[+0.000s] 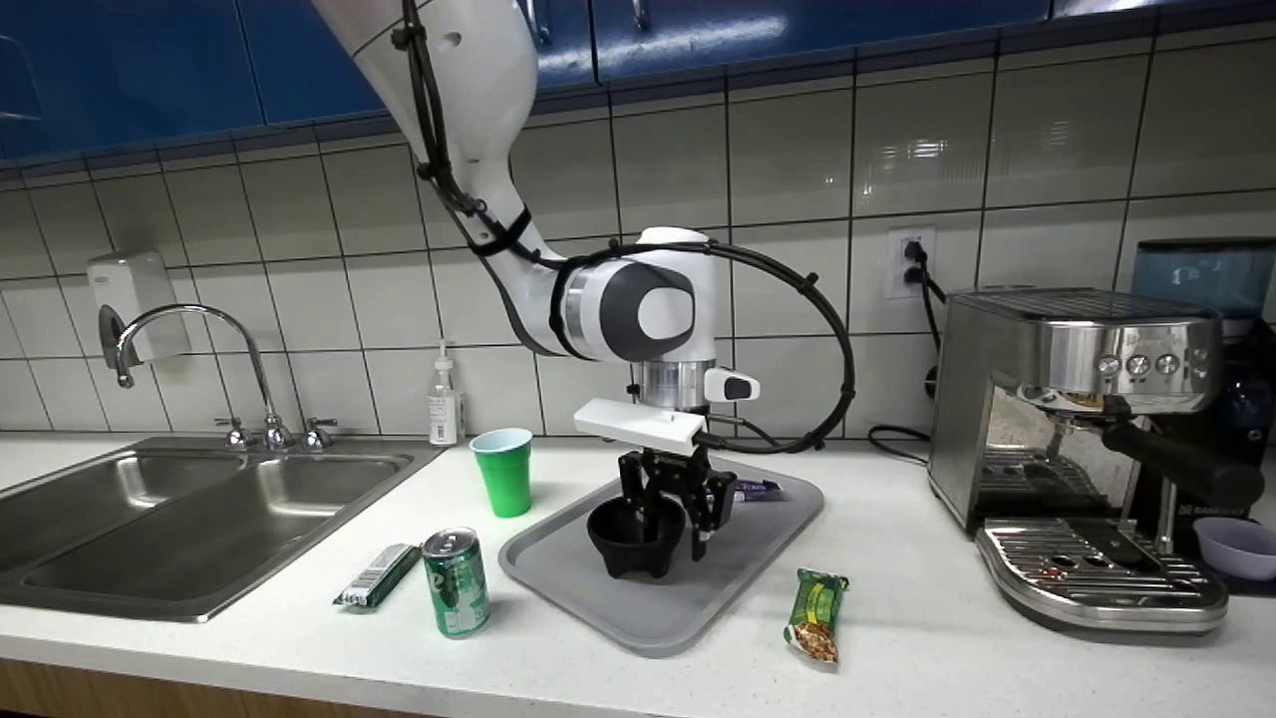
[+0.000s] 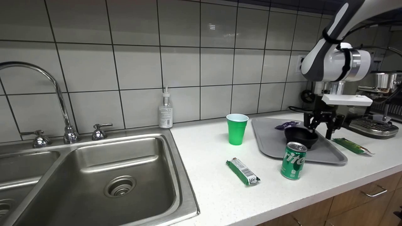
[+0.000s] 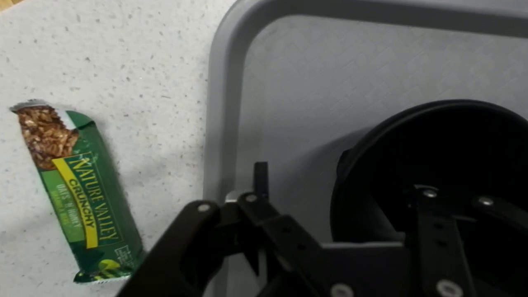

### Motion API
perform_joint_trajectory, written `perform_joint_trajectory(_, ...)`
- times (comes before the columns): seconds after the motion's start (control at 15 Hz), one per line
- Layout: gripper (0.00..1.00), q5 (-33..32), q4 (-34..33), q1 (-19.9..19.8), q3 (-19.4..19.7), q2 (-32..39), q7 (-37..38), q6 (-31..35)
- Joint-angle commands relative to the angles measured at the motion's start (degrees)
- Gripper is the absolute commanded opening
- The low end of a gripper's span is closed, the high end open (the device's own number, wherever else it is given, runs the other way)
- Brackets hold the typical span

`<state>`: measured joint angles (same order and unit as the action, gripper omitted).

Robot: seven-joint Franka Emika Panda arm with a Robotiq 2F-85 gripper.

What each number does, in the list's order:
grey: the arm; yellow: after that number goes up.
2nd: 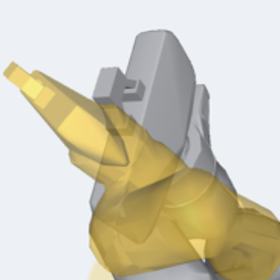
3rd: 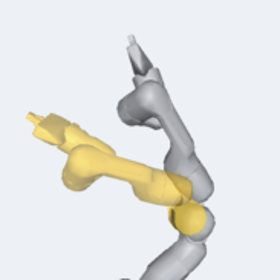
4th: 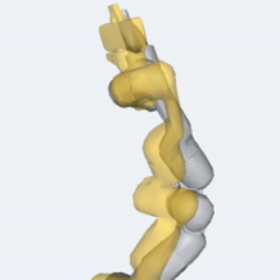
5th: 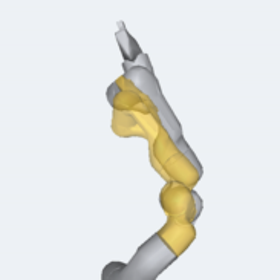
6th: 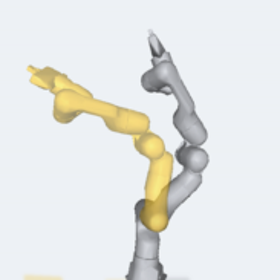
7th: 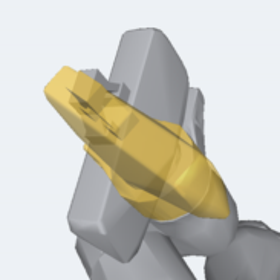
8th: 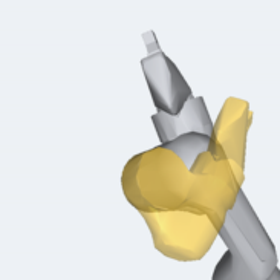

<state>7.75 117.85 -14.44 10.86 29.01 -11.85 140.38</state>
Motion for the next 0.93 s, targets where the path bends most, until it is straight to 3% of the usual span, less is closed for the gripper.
perform_joint_trajectory(0.0, 0.37, 0.12, -2.0, -1.83, -1.41, 1.11, 0.92, -0.36)
perform_joint_trajectory(0.33, 0.01, -0.06, -2.0, -1.96, -1.43, 1.07, 0.89, -0.08)
perform_joint_trajectory(0.87, 0.02, 0.13, -2.03, -2.29, -1.86, 0.4, 0.31, -0.12)
